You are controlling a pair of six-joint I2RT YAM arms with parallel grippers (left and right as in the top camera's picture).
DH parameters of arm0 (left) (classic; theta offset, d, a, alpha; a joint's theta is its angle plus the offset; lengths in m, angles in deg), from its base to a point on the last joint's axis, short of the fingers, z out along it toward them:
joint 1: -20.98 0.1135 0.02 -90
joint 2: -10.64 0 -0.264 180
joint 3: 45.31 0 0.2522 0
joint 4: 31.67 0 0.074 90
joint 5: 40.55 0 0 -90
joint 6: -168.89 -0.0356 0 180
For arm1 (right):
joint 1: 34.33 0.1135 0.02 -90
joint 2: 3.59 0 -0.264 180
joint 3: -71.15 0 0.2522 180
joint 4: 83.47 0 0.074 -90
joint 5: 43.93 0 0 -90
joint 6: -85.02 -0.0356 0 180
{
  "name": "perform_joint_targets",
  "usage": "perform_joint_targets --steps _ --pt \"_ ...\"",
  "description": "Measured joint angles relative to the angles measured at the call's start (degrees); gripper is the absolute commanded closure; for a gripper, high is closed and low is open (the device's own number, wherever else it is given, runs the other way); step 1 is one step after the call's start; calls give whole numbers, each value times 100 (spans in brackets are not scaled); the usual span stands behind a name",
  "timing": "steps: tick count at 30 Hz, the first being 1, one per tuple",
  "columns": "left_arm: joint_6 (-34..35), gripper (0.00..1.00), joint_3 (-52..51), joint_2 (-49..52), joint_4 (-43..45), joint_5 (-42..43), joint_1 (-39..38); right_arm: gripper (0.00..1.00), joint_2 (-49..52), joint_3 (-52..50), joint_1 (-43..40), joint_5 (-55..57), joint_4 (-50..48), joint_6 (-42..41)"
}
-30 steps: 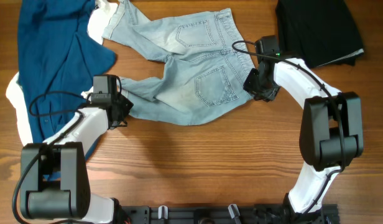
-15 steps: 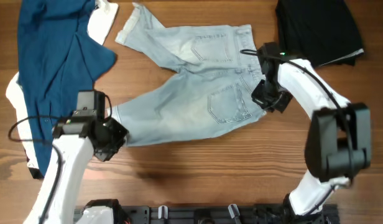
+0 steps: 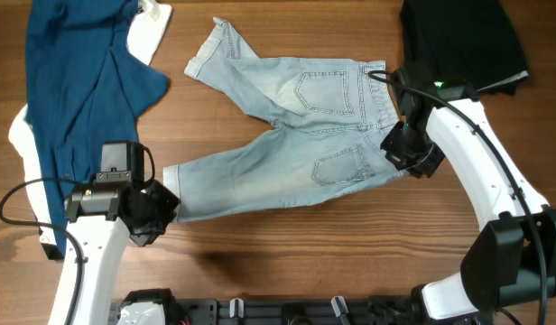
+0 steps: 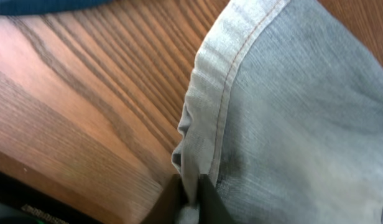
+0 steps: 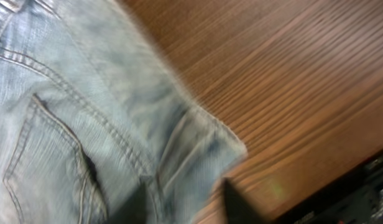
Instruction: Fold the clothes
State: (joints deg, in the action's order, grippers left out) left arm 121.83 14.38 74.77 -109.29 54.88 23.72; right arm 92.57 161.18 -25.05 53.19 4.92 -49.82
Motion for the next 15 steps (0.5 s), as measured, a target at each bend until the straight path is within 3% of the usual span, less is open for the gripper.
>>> perform_joint_targets --steps 3,7,9,10,15 --pt "-166 23 0 0 96 -66 -4 0 -2 -2 -7 -317 -284 1058" --pt "-260 13 0 0 127 -125 -227 0 -125 -7 2 -457 -494 1561" --pt "-295 0 81 2 177 -127 -345 0 -363 -7 9 -549 -686 1797" --pt "-310 1 203 2 332 -138 -424 0 -527 -7 22 -643 -796 1952" --pt "-933 1 839 131 2496 -166 -837 0 -868 -4 195 -922 -1134 2430"
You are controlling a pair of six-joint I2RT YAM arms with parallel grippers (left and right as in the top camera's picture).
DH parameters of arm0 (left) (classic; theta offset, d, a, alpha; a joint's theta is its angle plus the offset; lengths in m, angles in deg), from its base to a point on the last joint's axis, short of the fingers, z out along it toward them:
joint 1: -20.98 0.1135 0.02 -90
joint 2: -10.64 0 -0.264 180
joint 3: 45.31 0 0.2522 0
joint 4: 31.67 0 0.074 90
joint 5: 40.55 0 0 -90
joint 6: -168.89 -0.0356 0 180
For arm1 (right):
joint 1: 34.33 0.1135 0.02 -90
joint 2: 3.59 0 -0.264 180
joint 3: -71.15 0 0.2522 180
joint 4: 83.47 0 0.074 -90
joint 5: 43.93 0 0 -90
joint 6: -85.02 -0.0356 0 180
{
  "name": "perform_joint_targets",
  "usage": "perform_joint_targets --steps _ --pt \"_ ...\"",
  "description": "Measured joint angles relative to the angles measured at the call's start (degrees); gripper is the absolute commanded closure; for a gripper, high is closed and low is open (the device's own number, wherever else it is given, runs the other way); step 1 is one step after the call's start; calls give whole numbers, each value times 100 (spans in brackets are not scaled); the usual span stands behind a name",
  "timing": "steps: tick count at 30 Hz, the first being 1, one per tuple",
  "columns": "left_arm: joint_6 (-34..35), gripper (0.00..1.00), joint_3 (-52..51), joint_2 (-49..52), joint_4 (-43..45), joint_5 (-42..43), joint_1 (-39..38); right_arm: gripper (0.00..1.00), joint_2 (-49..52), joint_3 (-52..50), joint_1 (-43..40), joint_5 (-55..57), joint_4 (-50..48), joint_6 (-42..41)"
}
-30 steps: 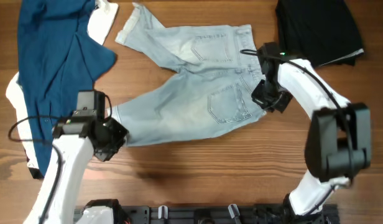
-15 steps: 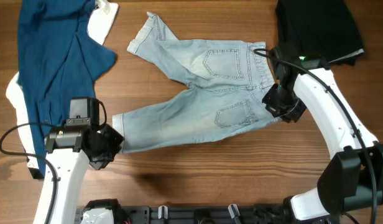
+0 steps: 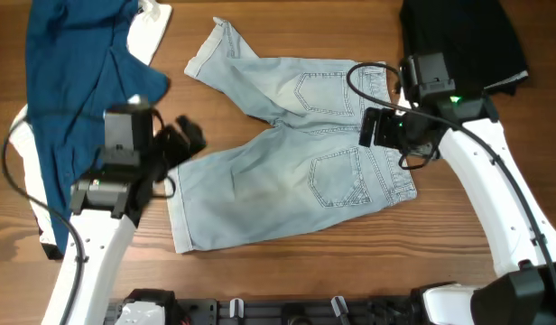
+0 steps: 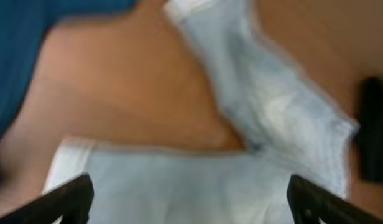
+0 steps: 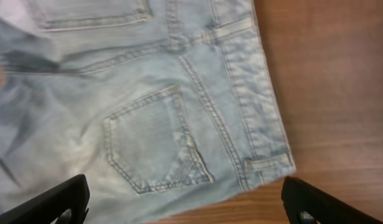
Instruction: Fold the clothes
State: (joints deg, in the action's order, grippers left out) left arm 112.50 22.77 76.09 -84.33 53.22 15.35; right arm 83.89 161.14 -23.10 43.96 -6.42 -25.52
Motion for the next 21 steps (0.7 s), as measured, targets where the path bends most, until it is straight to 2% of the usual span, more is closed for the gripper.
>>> perform_joint_targets --steps 1,2,4,7,9,11,13,18,21 --pt "-247 1 87 188 678 2 -70 0 2 0 37 -28 -109 57" --pt "-363 0 149 334 898 0 -76 0 0 0 61 -48 -199 79" --pt "-800 1 382 1263 1668 44 -85 0 0 4 74 -72 -505 122" --pt "-1294 1 846 2597 2194 63 -85 0 0 9 74 -116 -780 138" --pt "-1709 5 1445 3781 2610 68 -85 0 0 9 74 -138 -876 140" --pt "-1954 15 1803 4459 2929 63 -85 1 0 9 74 -146 -896 140" --pt "-2155 19 2212 5097 3324 61 -85 0 0 9 74 -149 -918 140" --pt "-2286 23 2347 5860 4188 33 -85 1 0 9 74 -125 -964 140" --pt "-2350 35 2347 6024 4481 -7 -85 1 0 9 74 -125 -1040 140"
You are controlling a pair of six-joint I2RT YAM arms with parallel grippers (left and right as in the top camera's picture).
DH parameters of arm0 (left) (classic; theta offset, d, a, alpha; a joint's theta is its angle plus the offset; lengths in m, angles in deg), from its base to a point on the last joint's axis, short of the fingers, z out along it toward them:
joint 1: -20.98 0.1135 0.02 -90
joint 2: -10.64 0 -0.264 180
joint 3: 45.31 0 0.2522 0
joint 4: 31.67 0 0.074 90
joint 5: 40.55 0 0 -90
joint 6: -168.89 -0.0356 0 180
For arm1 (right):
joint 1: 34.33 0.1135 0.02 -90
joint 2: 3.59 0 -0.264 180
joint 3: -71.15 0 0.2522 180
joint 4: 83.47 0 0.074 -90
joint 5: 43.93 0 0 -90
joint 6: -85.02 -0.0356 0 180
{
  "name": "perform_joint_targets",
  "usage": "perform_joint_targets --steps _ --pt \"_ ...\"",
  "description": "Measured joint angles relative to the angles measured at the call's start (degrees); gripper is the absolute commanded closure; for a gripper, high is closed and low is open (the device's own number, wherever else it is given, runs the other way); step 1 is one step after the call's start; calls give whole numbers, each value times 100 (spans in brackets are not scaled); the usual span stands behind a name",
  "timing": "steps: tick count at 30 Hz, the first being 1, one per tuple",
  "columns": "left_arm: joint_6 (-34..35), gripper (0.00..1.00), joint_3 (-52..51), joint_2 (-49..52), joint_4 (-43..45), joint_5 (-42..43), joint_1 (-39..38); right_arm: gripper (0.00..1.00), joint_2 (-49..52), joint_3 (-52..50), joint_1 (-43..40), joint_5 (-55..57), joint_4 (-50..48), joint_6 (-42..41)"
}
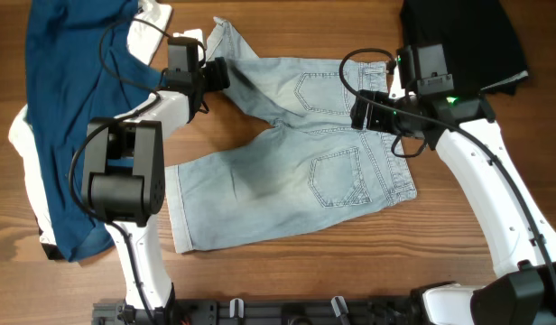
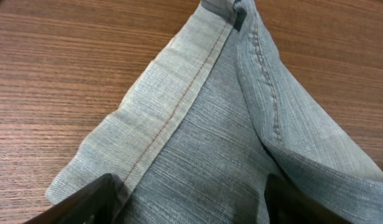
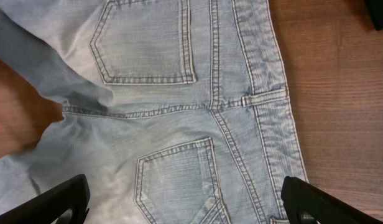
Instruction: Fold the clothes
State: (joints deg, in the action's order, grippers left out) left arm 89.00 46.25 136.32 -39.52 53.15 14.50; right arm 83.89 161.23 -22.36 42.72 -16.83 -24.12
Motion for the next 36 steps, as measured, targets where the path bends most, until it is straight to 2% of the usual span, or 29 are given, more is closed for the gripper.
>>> perform_joint_targets --steps 2,4,6,8,14,19,21,26,28,34,36 --pt "-90 45 7 2 -24 -70 0 1 0 0 0 2 -37 0" --pt "-195 64 17 22 -109 -162 0 1 0 0 0 2 -37 0" --pt "-282 73 72 55 -275 -326 0 1 0 0 0 2 -35 0" --pt "-330 79 149 66 -533 -470 2 1 0 0 0 4 -37 0" --pt "-361 82 459 31 -1766 -651 37 1 0 0 0 15 -63 0" --pt "-328 96 542 -92 -2577 -693 151 1 0 0 0 17 -192 0" --pt "-286 96 579 -140 -2962 -706 192 1 0 0 0 17 -199 0" --pt "264 96 693 -356 -5274 -774 216 1 0 0 0 17 -221 109" --pt "466 96 699 -367 -5724 -778 214 0 0 0 0 20 -234 131" --pt "962 96 625 -466 -5917 -813 234 0 0 0 0 107 -293 151" --pt "1067 81 420 -640 -5934 -787 317 1 0 0 0 149 -313 153"
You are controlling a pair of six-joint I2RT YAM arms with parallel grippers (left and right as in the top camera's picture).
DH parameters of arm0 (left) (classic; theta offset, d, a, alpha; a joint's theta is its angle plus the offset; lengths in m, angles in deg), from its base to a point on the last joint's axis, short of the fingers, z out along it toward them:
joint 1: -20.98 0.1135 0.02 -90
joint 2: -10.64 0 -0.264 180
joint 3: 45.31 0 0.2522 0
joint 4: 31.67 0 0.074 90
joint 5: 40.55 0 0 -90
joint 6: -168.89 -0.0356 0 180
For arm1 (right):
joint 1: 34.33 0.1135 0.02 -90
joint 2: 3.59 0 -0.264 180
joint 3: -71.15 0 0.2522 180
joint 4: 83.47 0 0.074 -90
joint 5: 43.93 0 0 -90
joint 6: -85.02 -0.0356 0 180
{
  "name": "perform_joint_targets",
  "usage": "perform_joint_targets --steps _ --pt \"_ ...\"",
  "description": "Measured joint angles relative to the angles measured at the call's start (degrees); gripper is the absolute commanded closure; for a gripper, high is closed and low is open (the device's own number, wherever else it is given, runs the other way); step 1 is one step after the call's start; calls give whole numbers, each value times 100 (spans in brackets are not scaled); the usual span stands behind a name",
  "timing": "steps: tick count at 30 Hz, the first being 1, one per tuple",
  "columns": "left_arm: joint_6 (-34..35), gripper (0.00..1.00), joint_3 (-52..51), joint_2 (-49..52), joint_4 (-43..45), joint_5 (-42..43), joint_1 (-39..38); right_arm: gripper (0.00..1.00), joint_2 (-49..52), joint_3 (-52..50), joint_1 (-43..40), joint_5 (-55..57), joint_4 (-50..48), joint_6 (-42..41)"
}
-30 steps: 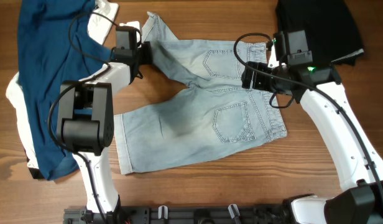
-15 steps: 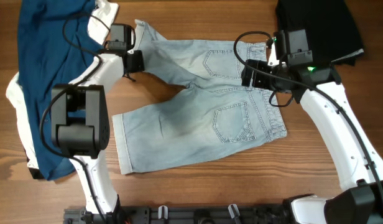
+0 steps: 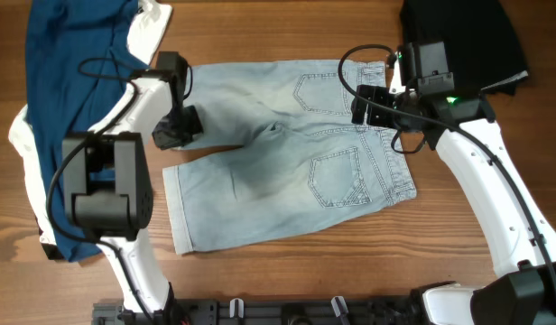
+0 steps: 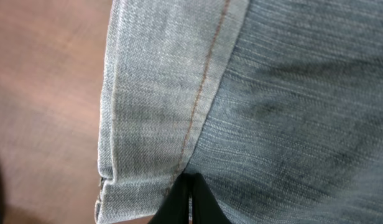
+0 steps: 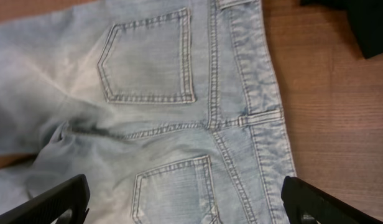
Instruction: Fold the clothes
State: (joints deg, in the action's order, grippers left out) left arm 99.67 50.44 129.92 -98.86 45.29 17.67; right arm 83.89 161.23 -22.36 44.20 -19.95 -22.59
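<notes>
Light blue denim shorts [image 3: 296, 153] lie flat on the wooden table, back pockets up, waistband to the right. My left gripper [image 3: 175, 132] is shut on the hem of the far leg at its left end. The left wrist view shows its black fingertips [image 4: 190, 198] pinched together on the stitched hem [image 4: 154, 112]. My right gripper [image 3: 370, 104] hovers open over the seat of the shorts. In the right wrist view [image 5: 185, 205] its fingers stand wide apart, with both back pockets [image 5: 148, 62] beneath and nothing held.
A dark blue garment [image 3: 70, 81] lies over white cloth [image 3: 152, 27] at the left edge. A black garment [image 3: 458, 36] sits at the back right, with its corner showing in the right wrist view [image 5: 365, 25]. Bare wood [image 3: 287, 280] lies in front of the shorts.
My left gripper was open at the far leg's hem, which pointed to the back left. It is now shut on that hem, and the leg lies straight out to the left. The right gripper stays open.
At first my left gripper was shut on the near leg's hem and my right was at the waistband corner. Then both were open above the shorts, the near leg lying flat. My left then reached the far leg's hem and now grips it.
</notes>
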Motion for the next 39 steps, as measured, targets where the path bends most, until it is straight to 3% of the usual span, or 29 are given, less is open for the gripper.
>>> perform_joint_targets --steps 5,7,8,10,16,20,23,28,35,39 --pt "166 54 -356 -861 -262 57 256 0 0 2 0 92 260 -76" --pt "153 20 -365 -1558 -407 125 273 0 -22 2 0 149 437 -170" --pt "181 8 -363 -1923 -470 186 258 0 -57 2 0 195 555 -238" --pt "254 1 -332 -2962 -647 262 162 0 -170 4 0 238 785 -404" --pt "841 0 -313 -3906 -1794 645 -111 0 -286 33 -7 258 2221 -1327" --pt "1847 0 -1008 -3991 -2173 1014 -153 0 -293 -83 -7 409 2691 -2540" --pt "2828 4 -1930 -4330 -1899 1023 -387 0 -299 -444 -7 636 2616 -3257" --pt "5117 12 -3499 -5574 -1652 981 -1290 0 -299 -1207 -15 820 1965 -3919" --pt "7407 23 -4415 -6144 -1399 820 -2715 0 -299 -1467 -15 850 1526 -3980" --pt "8360 26 -4957 -6137 -1143 509 -2994 0 -299 -1663 -15 841 1213 -3891"
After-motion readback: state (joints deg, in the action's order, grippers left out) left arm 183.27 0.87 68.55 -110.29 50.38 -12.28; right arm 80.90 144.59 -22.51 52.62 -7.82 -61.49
